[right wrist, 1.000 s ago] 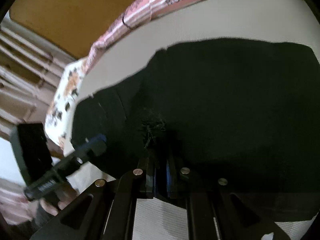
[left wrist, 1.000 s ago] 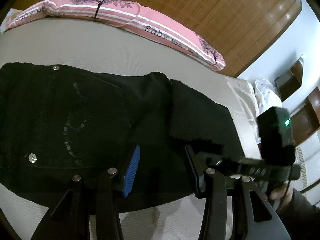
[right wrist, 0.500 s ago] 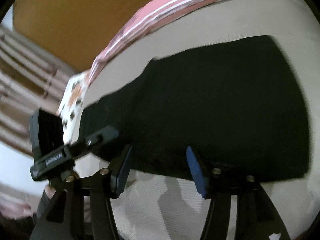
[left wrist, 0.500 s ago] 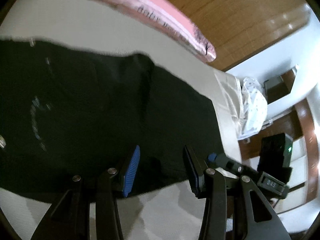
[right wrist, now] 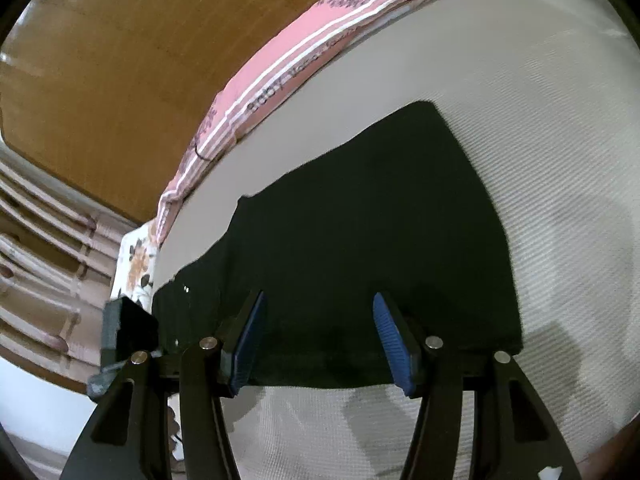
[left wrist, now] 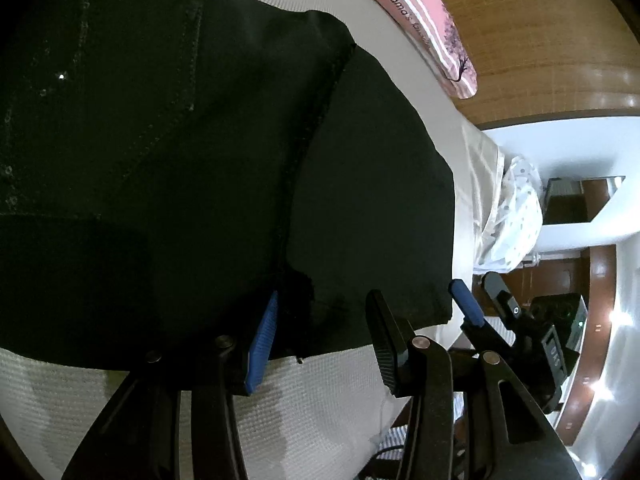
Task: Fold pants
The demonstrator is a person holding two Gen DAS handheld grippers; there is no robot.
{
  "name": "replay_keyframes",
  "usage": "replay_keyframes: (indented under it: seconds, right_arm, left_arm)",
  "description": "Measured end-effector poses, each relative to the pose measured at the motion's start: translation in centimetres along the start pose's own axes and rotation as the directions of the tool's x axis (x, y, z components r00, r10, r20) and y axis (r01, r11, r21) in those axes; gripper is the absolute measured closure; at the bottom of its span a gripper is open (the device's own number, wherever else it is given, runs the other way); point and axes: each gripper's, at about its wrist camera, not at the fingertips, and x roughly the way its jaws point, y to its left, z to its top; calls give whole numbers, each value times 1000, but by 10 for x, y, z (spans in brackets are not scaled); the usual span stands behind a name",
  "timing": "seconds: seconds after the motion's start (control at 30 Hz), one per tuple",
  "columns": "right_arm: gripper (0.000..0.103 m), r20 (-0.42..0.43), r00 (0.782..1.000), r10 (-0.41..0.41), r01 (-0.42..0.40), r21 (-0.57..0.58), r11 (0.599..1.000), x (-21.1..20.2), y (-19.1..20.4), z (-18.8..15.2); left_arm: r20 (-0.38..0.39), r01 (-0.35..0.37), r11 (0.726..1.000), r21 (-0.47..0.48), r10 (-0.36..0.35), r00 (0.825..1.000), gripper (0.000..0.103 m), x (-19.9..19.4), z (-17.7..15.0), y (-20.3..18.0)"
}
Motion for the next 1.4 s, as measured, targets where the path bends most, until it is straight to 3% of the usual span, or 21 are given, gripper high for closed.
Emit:
replay_keyframes:
  seconds: [0.1, 0.13, 0.17, 0.23, 0.33, 0.53, 0.73, 0.83, 1.0, 1.13, 1.23, 1.3, 1.4]
  right_arm:
    - [49, 6, 1000, 2, -2, 20, 1000, -2, -4, 3]
    - [49, 6, 1000, 2, -2, 24, 1000, -2, -4, 4]
    - [49, 7, 1000, -8, 7, 23, 1000, -2, -5, 4]
    - [49, 11, 998, -55, 54, 16, 998, -2, -6, 5]
    - [49, 2, 988, -151, 151, -4, 988, 0, -8, 5]
    - [51, -49, 973, -224, 220, -71, 973, 7, -13, 2]
    - [51, -92, 954, -285, 271, -135, 953, 22, -12, -6]
    - [51, -100, 949, -299, 281, -157, 947, 23, -11, -5]
    - [51, -79, 964, -255, 238, -180, 954, 12, -4, 5]
    - [51, -3, 959, -282, 274, -226, 935, 5, 5, 25]
    - [52, 30, 951, -308, 306, -246, 920, 12, 8, 45]
    - [56, 43, 945, -324, 323, -264, 909, 20, 10, 58]
    - [61, 46, 931, -362, 359, -293, 886, 36, 12, 74]
  left_arm:
    - [0, 7, 1000, -10, -7, 1000, 59, 4, -1, -2]
    - [4, -2, 1000, -9, 2, 1000, 72, 5, -1, -3]
    - [-7, -9, 1000, -3, 9, 1000, 91, 8, -1, -4]
    - [-23, -26, 1000, -7, 26, 999, 95, 14, -3, -6]
    - [14, -79, 993, 87, 78, 997, 96, 9, -8, -22]
    - [18, -121, 980, 158, 120, 993, 96, 6, -17, -26]
    - [26, -139, 976, 169, 136, 990, 94, 12, -15, -21]
    - [59, -180, 954, 240, 171, 984, 85, 7, -16, -31]
    - [173, -247, 915, 318, 200, 964, 71, -17, -14, -43]
    - [339, -313, 876, 367, 188, 922, 67, -38, -6, -58]
    - [419, -351, 833, 427, 161, 893, 67, -36, 3, -74]
    - [423, -366, 808, 462, 162, 892, 67, -24, 12, -84]
    - [394, -356, 799, 484, 164, 904, 67, -4, 28, -89]
